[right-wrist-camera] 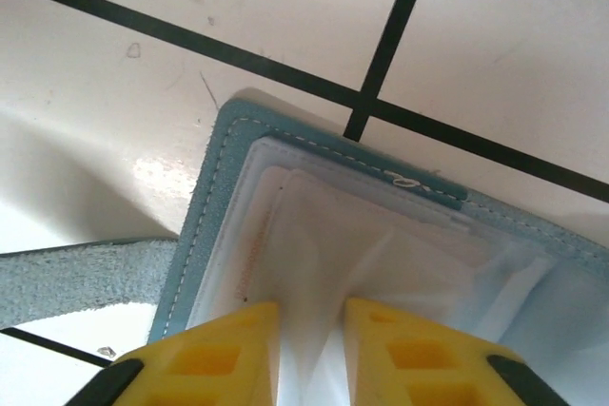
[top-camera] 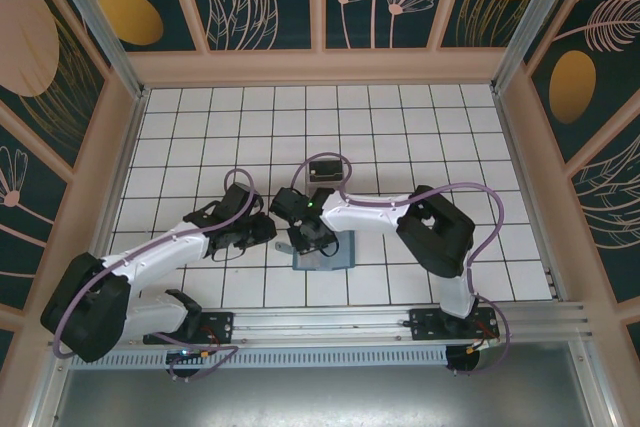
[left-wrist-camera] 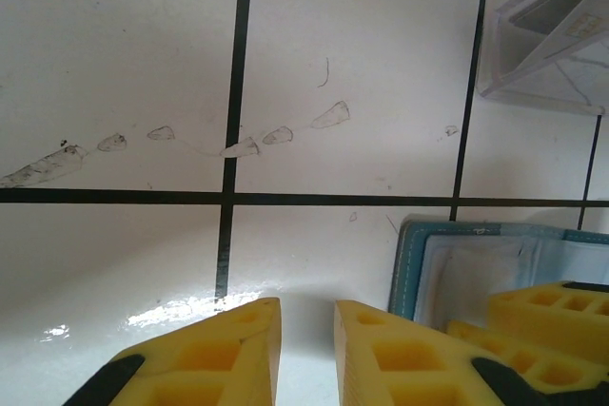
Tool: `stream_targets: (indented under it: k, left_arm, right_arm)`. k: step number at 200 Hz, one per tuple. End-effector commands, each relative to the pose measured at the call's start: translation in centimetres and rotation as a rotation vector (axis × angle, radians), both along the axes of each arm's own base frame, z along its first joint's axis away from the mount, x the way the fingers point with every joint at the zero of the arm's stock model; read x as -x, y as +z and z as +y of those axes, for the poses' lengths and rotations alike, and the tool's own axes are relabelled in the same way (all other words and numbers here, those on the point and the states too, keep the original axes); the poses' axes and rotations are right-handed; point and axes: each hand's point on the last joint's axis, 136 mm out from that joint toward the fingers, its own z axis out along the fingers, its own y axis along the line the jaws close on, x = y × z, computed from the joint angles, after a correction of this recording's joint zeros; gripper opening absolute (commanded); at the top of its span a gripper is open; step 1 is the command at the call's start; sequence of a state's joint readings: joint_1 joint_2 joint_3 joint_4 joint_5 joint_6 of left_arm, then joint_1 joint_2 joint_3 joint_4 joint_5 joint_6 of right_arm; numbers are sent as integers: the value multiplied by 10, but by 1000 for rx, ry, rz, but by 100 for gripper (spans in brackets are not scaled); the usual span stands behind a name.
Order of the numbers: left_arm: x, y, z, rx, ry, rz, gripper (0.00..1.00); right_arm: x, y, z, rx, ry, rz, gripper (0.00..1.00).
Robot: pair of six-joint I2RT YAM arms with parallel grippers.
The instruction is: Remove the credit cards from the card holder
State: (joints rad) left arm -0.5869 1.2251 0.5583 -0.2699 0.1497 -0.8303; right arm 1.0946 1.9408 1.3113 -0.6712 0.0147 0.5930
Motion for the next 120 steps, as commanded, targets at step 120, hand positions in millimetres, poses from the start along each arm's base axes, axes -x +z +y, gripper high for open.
stream_targets:
  k: [120]
  left_arm:
    - [16, 25, -34, 134, -116, 66, 19]
  right_arm:
    - [-3, 45, 13, -362, 23, -78, 1]
